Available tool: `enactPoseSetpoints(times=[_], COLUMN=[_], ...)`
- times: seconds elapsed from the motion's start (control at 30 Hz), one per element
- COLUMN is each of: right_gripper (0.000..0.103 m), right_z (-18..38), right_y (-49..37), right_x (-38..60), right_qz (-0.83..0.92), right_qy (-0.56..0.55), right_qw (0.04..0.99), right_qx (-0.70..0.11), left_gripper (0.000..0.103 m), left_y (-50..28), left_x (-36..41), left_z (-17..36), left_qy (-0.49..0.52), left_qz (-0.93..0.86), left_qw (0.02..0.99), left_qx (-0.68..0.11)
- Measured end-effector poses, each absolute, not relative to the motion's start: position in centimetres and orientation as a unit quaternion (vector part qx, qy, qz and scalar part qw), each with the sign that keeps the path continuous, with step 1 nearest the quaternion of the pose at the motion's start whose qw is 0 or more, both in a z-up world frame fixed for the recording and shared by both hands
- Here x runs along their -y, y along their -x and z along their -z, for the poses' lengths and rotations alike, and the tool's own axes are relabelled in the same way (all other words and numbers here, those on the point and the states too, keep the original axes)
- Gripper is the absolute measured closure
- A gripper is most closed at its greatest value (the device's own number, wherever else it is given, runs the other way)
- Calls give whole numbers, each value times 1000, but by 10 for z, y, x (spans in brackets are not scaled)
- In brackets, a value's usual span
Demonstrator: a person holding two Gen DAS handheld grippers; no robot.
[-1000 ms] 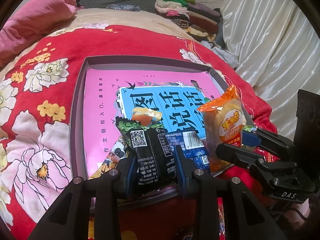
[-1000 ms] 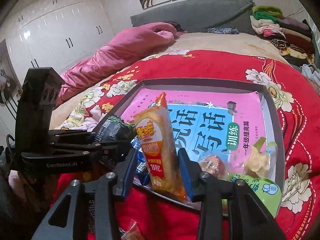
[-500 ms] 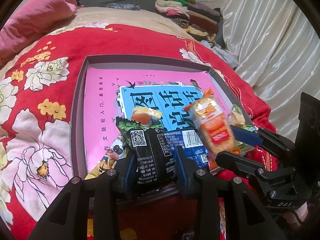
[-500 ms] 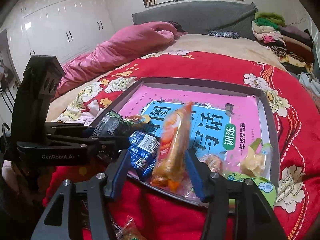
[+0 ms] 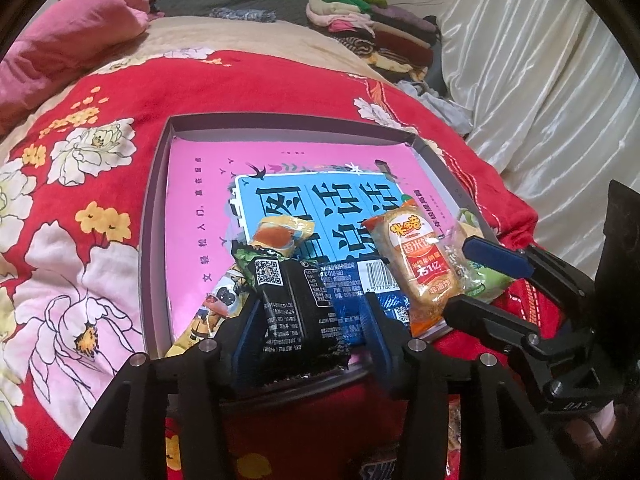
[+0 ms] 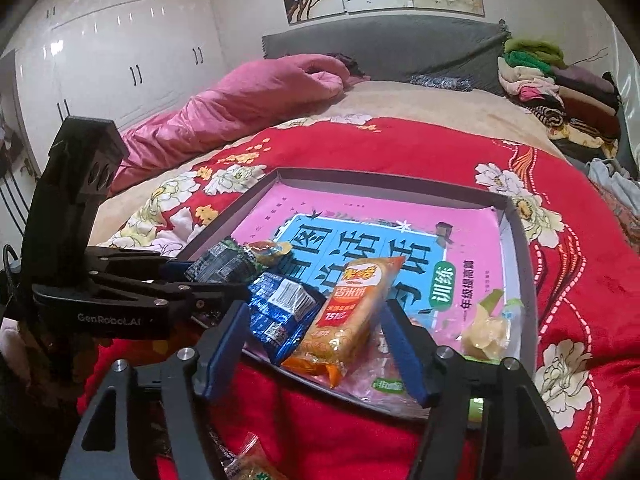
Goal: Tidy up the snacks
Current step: 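Open both grippers over the tray and release the black packet and orange bag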
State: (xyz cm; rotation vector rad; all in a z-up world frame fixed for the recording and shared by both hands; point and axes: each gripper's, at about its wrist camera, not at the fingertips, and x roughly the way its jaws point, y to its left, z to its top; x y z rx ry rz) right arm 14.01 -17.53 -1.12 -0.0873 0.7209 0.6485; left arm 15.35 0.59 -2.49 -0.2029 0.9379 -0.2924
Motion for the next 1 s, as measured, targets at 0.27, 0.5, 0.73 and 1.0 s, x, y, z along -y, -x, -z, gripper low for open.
enactPoseSetpoints(times=[0.27, 0.5, 0.73, 1.0], right_gripper=[27, 21, 21, 21], right_z=[6, 1, -2, -6], right_y=[-139, -138, -137, -132], right_x=[185, 190, 194, 198], right_qz=[-303, -302, -298, -296], right_qy=[33, 21, 15, 13], right_qw=[892, 897, 900, 901], right_qx=[-333, -321, -318, -316], left_gripper=[47, 40, 31, 28], left_y=[-153, -152, -147, -139], left_x=[-9, -12, -13, -12], left_z=[23, 16, 9, 1], left_qy=[100, 103, 99, 99], left_qz=[138, 140, 145, 152], left_qw=[877, 881, 884, 887], left_qx=[-449, -441, -433, -424])
